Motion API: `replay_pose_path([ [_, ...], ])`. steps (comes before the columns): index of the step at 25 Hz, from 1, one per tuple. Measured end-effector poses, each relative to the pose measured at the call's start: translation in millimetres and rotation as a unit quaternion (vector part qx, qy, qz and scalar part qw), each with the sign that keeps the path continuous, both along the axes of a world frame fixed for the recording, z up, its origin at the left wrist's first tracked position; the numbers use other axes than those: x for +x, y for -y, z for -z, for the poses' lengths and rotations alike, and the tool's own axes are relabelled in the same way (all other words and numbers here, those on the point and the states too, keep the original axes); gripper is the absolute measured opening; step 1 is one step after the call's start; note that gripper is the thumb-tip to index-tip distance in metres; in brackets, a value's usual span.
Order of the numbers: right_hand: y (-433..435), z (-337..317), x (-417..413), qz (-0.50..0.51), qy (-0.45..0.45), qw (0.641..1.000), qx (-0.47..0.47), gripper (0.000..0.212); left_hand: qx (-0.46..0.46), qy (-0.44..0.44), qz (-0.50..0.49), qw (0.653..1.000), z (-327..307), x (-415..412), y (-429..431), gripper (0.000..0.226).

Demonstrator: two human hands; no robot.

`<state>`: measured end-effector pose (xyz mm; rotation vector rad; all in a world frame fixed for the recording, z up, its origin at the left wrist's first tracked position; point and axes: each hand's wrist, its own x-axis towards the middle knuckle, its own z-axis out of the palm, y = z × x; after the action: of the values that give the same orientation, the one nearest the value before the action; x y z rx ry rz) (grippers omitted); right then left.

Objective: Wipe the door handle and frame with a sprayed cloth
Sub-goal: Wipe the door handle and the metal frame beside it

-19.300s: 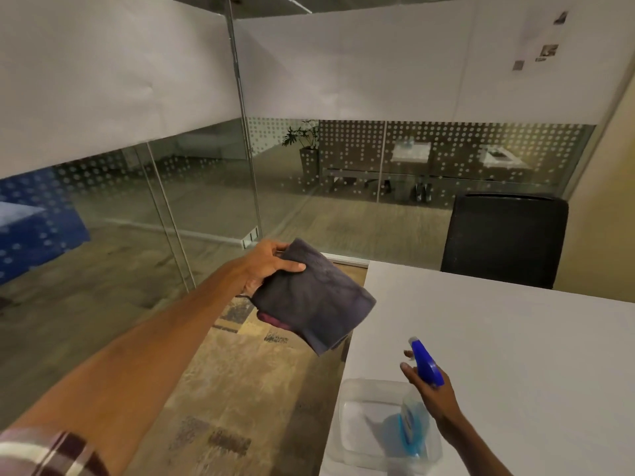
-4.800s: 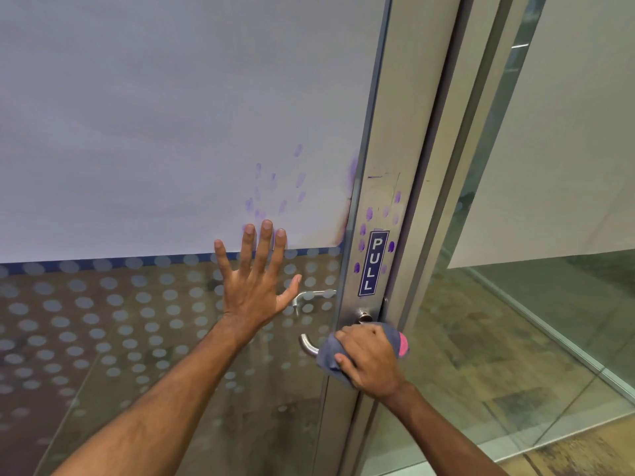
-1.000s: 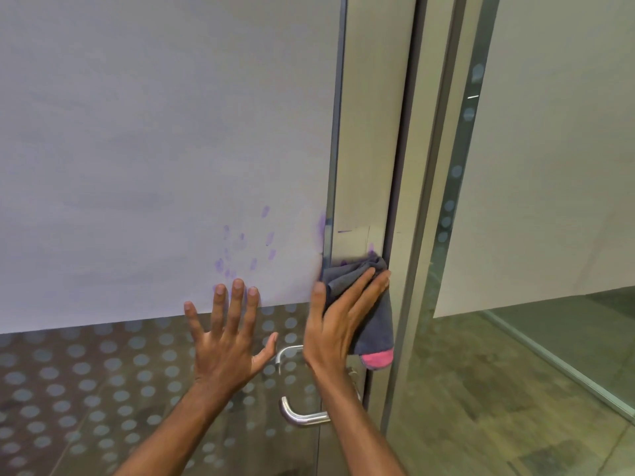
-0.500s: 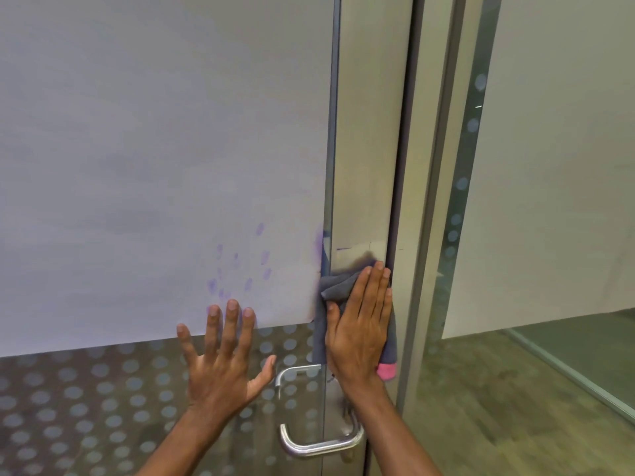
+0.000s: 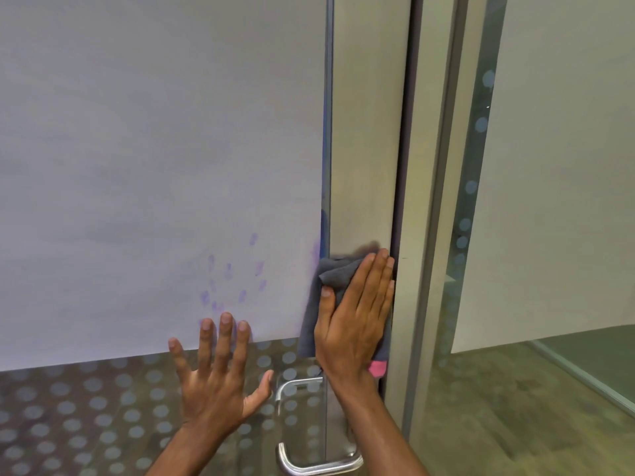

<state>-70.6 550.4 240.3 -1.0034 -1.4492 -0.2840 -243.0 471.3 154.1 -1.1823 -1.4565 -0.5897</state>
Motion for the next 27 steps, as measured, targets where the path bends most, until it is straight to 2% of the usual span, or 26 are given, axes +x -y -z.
replay_pose_path([
  [4,1.7,35.6,14.8,-0.003,0.086,0.996,0.016,0.069,-0.004,-0.002,-0.007,1.0,0.9,-0.7,0.5,0.09],
  [6,1.3,41.4,18.0,0.008,0.076,0.997,0.002,0.07,-0.003,-0.004,-0.011,1.0,0.8,0.1,0.5,0.09],
  [10,-1.0,8.8,6.7,-0.001,0.021,1.0,-0.003,0.07,-0.007,-0.008,-0.023,1.0,0.4,-0.8,-0.4,0.093],
  [13,0.0,13.3,6.3,-0.009,0.061,0.998,0.02,0.071,-0.011,-0.012,-0.023,1.0,2.1,-1.0,-0.6,0.094],
  [17,5.7,61.5,13.5,-0.002,0.132,0.991,0.003,0.075,-0.009,-0.018,-0.027,0.999,1.0,-1.1,0.4,0.097],
  [20,6.0,81.2,19.9,0.018,0.122,0.992,-0.023,0.074,-0.007,-0.016,-0.03,0.999,-0.9,0.3,0.1,0.093],
  [27,-6.1,6.6,13.8,-0.007,0.055,0.998,0.018,0.071,-0.001,-0.014,-0.026,1.0,-0.9,0.8,0.0,0.092],
])
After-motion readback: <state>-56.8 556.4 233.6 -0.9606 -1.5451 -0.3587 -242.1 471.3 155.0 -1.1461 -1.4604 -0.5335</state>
